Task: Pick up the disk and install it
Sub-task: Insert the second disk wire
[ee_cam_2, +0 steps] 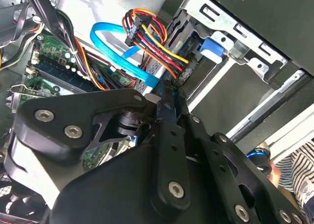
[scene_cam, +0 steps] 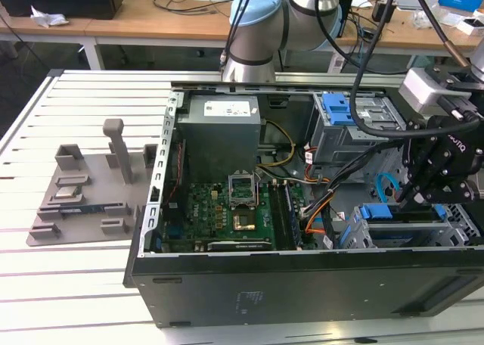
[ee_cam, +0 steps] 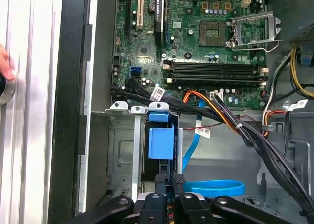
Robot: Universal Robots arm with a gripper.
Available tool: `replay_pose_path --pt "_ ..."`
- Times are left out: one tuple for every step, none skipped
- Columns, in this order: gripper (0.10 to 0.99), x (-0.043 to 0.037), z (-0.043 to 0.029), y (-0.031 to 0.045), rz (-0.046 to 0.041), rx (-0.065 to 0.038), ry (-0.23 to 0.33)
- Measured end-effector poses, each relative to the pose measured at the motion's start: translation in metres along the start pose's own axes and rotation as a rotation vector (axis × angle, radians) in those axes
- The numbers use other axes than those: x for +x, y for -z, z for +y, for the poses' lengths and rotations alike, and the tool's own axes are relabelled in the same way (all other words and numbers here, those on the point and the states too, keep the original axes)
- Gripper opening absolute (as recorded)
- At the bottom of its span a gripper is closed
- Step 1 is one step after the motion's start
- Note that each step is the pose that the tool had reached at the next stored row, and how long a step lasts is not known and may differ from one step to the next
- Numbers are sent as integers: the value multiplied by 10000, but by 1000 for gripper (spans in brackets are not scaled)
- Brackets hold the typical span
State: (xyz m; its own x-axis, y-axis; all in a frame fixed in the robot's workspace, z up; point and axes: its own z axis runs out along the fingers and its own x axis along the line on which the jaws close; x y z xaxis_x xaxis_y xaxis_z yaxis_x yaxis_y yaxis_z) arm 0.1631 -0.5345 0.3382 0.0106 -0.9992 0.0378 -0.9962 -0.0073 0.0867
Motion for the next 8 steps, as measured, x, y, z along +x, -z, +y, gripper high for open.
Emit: replay_pose_path --pt "161 0 0 -1 0 -1 0" --pt "161 0 0 -1 -1 -1 0" --pt "173 0 0 -1 -1 0 0" --pt "173 -2 0 0 4 0 0" --pt "235 -2 3 24 3 -1 -1" --pt "235 -7 8 86 10 -1 -2" --pt "235 -15 12 129 7 -1 -3" --pt "235 -29 17 186 11 -1 -2"
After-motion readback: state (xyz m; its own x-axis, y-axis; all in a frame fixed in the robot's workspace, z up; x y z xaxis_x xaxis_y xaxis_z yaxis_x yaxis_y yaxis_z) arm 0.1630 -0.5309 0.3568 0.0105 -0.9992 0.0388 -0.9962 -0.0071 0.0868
